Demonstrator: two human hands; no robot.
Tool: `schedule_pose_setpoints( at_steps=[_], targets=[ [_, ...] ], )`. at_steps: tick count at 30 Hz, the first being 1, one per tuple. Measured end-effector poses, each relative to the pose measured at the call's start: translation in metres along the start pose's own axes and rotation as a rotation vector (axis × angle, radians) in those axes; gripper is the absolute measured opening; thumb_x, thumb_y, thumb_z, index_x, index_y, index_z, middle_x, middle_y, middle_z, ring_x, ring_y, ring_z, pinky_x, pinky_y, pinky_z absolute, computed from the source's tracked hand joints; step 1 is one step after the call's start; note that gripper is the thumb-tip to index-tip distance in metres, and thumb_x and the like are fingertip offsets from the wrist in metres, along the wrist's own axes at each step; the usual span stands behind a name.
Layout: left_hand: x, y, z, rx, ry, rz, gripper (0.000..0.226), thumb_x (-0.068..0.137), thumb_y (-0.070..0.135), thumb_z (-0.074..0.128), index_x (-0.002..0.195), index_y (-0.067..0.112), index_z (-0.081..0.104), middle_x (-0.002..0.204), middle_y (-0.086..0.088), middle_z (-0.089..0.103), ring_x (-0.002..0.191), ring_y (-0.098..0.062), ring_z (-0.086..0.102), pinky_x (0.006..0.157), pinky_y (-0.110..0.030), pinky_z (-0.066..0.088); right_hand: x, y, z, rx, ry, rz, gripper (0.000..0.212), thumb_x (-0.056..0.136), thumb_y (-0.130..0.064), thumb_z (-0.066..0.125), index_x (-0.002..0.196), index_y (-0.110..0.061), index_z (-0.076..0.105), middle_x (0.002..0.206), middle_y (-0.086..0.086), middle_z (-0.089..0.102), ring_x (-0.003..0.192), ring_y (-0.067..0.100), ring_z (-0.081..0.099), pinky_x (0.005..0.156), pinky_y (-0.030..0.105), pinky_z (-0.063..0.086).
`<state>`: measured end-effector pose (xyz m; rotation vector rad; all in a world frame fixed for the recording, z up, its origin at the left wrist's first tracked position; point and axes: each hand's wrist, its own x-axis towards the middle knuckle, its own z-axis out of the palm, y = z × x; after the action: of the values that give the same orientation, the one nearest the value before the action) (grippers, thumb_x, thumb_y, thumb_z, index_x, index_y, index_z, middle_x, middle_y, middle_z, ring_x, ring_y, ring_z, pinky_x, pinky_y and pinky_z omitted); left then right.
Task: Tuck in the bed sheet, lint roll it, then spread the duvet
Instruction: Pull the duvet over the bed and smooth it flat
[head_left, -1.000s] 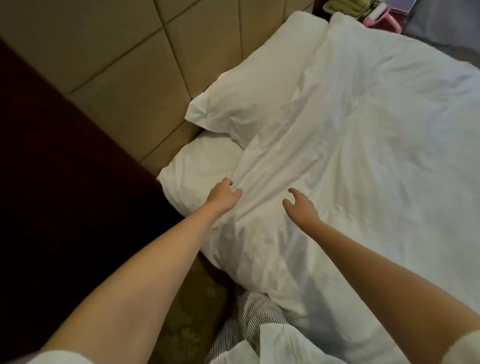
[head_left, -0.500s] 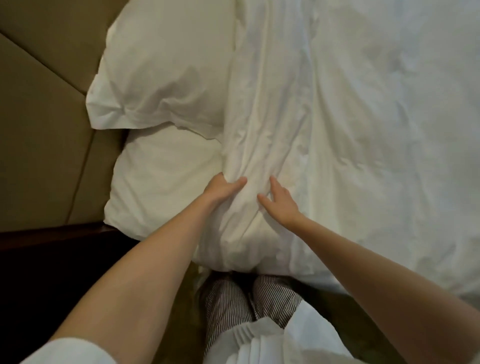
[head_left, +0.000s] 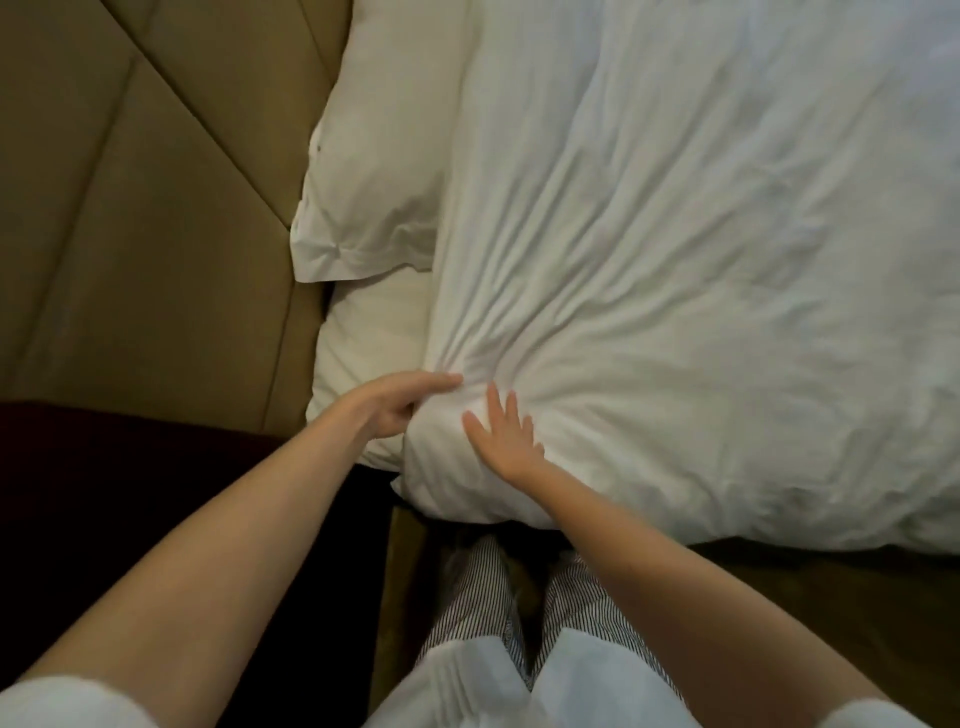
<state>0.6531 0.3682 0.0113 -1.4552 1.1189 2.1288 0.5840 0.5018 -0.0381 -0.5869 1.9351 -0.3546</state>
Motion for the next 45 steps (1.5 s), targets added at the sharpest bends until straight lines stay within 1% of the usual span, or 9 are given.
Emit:
schedule_pose_setpoints(
  at_steps=[5,9,14,17,25,28,31,39,45],
  targets=[
    [0.005,-0.028,0.048,0.364,-0.03,0.03,0.037,0.091,0.035,0.056,0.12,0.012,0.06,0.116,0.0,0.061,0.107,-0.016,0.056,0.093,-0.026,0.043,-0.02,0.017,-0.014,0.313,0.147,-0.052,0.059,0.096,-0.025,0.046,0.148,-0.01,0.023,0.15,0.014,0.031,0.138,0.027,0.03,0.112,0.036,0.027],
    [-0.001,-0.074,0.067,0.12,-0.07,0.065,0.056,0.073,0.062,0.055,0.113,0.023,0.063,0.123,-0.006,0.063,0.117,-0.024,0.055,0.104,-0.039,0.038,-0.041,-0.003,-0.053,0.575,0.163,-0.033,0.024,0.087,-0.009,0.054,0.111,-0.007,0.058,0.117,0.011,0.057,0.092,0.018,0.055,0.066,0.019,0.042],
    [-0.035,-0.115,0.087,0.296,-0.141,0.18,0.039,0.087,0.027,0.064,0.121,0.009,0.058,0.114,-0.009,0.065,0.094,-0.014,0.064,0.082,-0.027,0.052,-0.038,-0.036,-0.06,0.376,0.192,0.113,0.082,0.087,-0.031,0.065,0.147,-0.006,0.015,0.147,0.012,0.034,0.127,0.028,0.043,0.097,0.034,0.041],
    [-0.047,-0.124,0.092,0.438,-0.097,0.294,0.039,0.088,0.023,0.061,0.126,0.011,0.056,0.122,-0.006,0.062,0.112,-0.016,0.057,0.092,-0.03,0.047,-0.039,-0.028,-0.047,-0.07,0.367,0.13,0.039,0.094,-0.015,0.048,0.129,0.0,0.043,0.13,0.018,0.051,0.118,0.032,0.051,0.091,0.033,0.043],
    [-0.066,-0.129,0.099,0.181,-0.161,0.333,0.017,0.091,0.014,0.047,0.105,0.02,0.057,0.09,0.008,0.062,0.082,-0.005,0.057,0.069,-0.019,0.044,-0.047,-0.005,-0.076,0.03,0.413,0.099,0.024,0.087,-0.011,0.046,0.107,0.001,0.052,0.102,0.02,0.056,0.086,0.027,0.051,0.072,0.031,0.04],
    [-0.059,-0.151,0.047,0.093,-0.008,0.263,0.023,0.09,0.0,0.046,0.106,0.008,0.06,0.079,-0.002,0.064,0.063,-0.007,0.06,0.056,-0.017,0.046,-0.053,-0.019,-0.036,0.159,0.133,-0.015,0.016,0.096,-0.019,0.046,0.106,-0.008,0.051,0.101,0.019,0.058,0.083,0.026,0.054,0.063,0.03,0.041],
    [-0.049,-0.172,-0.011,0.196,0.156,0.262,0.035,0.092,-0.001,0.046,0.125,0.008,0.055,0.112,-0.008,0.066,0.09,-0.01,0.066,0.077,-0.021,0.052,-0.062,-0.014,0.018,0.104,-0.261,-0.047,0.055,0.1,-0.032,0.04,0.147,-0.01,0.021,0.144,0.006,0.035,0.131,0.025,0.039,0.092,0.027,0.037],
    [-0.056,-0.18,0.069,0.511,0.292,0.417,0.048,0.09,0.031,0.048,0.135,0.016,0.047,0.131,-0.006,0.056,0.121,-0.023,0.051,0.1,-0.038,0.042,-0.072,0.02,-0.003,0.391,-0.086,0.122,0.101,0.08,-0.067,0.053,0.15,-0.013,0.004,0.154,0.01,0.019,0.138,0.034,0.027,0.105,0.049,0.032],
    [-0.07,-0.129,0.142,0.51,0.194,0.48,0.015,0.088,0.027,0.06,0.075,0.03,0.053,0.071,0.013,0.053,0.069,-0.004,0.05,0.059,-0.019,0.036,-0.067,0.001,-0.054,0.054,-0.005,0.057,0.063,0.091,-0.011,0.052,0.146,-0.005,0.022,0.137,0.018,0.044,0.12,0.034,0.048,0.095,0.038,0.044]
  ],
)
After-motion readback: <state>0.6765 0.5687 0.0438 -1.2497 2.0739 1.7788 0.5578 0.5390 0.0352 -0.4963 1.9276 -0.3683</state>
